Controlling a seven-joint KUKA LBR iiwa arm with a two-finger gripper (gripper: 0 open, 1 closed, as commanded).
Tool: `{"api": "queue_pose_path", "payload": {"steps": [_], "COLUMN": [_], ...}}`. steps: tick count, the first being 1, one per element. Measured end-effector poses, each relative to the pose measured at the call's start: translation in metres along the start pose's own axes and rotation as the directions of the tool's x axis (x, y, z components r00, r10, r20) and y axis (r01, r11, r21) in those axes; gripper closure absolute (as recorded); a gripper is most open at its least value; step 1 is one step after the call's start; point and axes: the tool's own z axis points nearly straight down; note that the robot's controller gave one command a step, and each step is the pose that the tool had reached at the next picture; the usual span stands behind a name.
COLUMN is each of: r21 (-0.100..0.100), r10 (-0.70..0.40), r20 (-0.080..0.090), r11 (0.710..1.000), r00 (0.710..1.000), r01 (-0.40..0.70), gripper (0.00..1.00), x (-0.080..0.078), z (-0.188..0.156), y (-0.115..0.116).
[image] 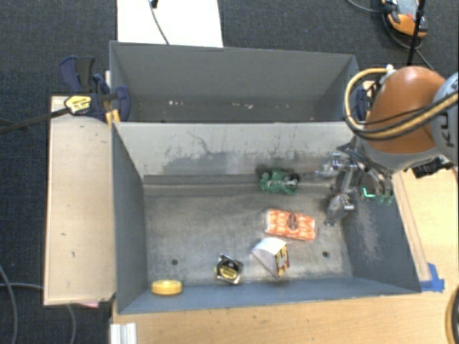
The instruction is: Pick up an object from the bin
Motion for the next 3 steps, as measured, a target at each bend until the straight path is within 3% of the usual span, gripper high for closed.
{"api": "queue_pose_path", "payload": {"steps": [1, 2, 3], "r21": [0.001, 0.004, 0.002], "r10": [-0.002, -0.073, -0.175], "r20": [0.008, 0.015, 0.013], "r11": [1.000, 0.997, 0.985], "r00": [1.000, 0.997, 0.984], "r01": [0.002, 0.073, 0.175], "gripper": [0.00, 0.00, 1.00], "x": [-0.002, 0.003, 0.010], "z": [-0.004, 0.019, 0.076], "y": [0.000, 0.012, 0.065]}}
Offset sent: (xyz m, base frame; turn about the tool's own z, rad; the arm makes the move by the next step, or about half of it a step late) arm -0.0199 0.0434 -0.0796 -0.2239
